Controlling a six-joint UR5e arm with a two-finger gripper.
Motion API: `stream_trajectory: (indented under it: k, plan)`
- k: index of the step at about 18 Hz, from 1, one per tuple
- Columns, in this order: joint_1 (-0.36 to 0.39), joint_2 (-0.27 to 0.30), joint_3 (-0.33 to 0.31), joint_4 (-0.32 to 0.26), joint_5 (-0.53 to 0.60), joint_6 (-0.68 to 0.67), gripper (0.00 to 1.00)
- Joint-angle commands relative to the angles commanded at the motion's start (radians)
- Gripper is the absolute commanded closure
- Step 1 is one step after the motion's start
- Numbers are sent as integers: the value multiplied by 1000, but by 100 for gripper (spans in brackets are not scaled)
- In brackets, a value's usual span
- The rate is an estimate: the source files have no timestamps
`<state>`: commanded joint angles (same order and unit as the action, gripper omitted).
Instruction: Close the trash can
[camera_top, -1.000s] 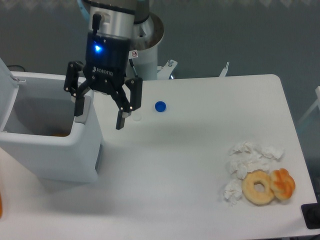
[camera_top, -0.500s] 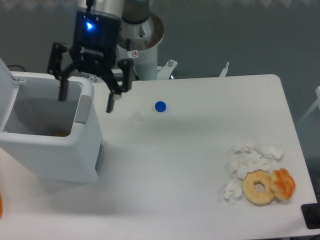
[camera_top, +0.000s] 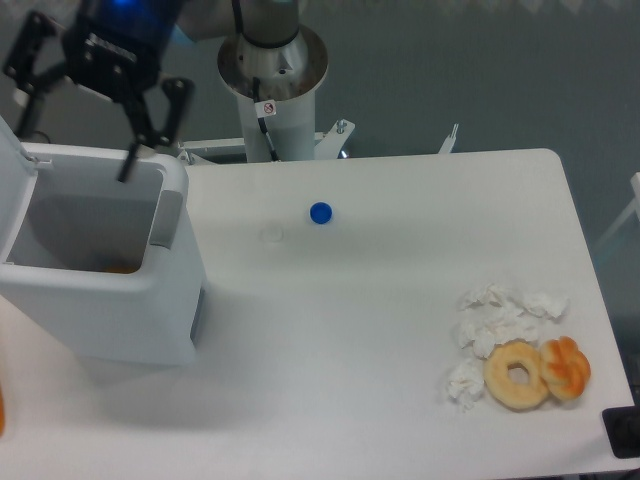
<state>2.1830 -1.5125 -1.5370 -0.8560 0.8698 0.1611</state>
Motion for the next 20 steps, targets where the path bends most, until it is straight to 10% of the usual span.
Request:
stream_trajectory:
  k: [20]
  plan:
    - [-288,15,-35,2,-71,-2,0]
